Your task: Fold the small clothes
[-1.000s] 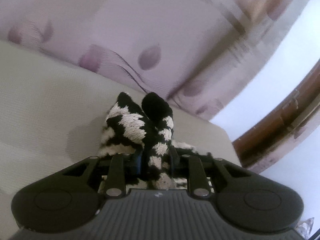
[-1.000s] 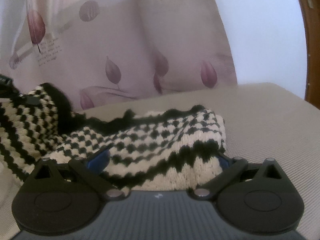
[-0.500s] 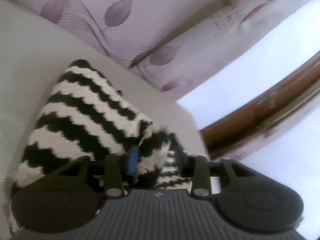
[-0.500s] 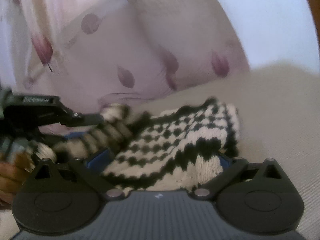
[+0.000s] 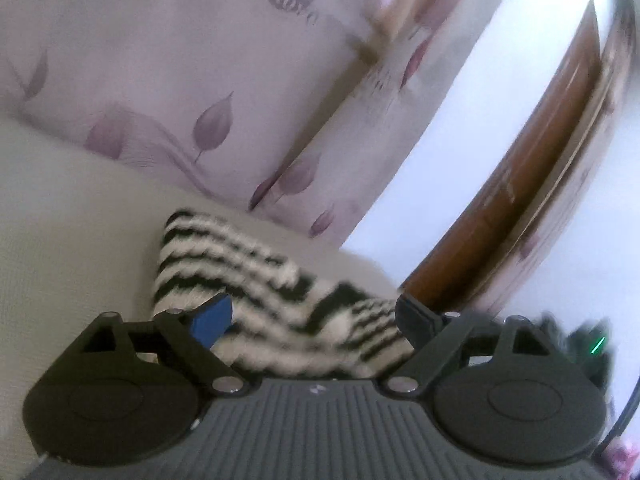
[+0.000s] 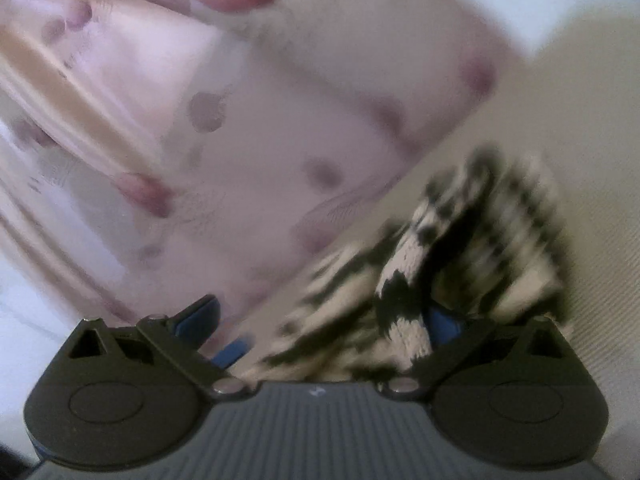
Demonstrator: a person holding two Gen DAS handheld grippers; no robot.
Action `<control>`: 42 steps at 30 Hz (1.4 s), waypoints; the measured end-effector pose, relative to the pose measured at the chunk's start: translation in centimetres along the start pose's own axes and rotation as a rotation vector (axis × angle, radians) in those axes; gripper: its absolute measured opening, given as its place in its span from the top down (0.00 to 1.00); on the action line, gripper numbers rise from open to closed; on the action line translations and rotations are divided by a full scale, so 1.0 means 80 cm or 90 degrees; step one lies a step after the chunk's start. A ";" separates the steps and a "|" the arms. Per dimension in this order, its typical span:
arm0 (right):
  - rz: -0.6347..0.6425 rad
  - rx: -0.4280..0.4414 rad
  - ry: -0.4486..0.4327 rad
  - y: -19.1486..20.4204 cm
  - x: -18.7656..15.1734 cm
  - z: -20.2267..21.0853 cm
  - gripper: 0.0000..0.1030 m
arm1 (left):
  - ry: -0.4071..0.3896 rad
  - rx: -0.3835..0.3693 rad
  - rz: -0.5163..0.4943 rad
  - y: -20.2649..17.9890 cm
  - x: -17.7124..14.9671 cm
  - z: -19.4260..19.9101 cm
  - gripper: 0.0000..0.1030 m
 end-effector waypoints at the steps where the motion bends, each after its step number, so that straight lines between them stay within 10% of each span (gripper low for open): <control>1: 0.052 -0.075 -0.039 0.003 0.008 0.010 0.00 | 0.005 -0.004 0.007 0.004 -0.009 -0.001 0.17; 3: 0.124 -0.125 -0.093 0.014 0.020 0.035 0.00 | -0.019 -0.013 0.017 0.007 -0.020 0.004 0.16; 8: 0.038 0.085 0.050 0.049 -0.004 0.037 0.00 | -0.060 -0.034 0.026 0.004 -0.032 0.000 0.09; 21: -0.212 0.095 0.178 -0.041 -0.063 -0.063 0.00 | -0.118 -0.065 -0.047 -0.004 -0.053 0.009 0.00; 31: -0.184 0.105 0.182 -0.010 -0.043 -0.108 0.00 | -0.108 -0.090 -0.088 -0.017 -0.057 0.006 0.00; 34: -0.122 0.027 0.195 -0.008 -0.048 -0.122 0.02 | -0.104 -0.092 -0.098 -0.020 -0.058 0.005 0.00; 38: -0.004 -0.053 0.191 0.003 -0.056 -0.131 0.73 | -0.109 -0.086 -0.088 -0.016 -0.057 0.006 0.00; 42: 0.061 -0.058 0.165 0.013 -0.056 -0.126 0.80 | -0.130 -0.084 -0.031 0.002 -0.052 0.019 0.00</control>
Point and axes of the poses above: each gripper's, at about its wrist camera, not at the fingertips, and z roughly against the way its jaws point, y to its left, x to its top, the point moved 6 cm from there along -z, roughly the way its jaws point, and after that the axes turned 13 degrees about -z, right-handed, at the moved point
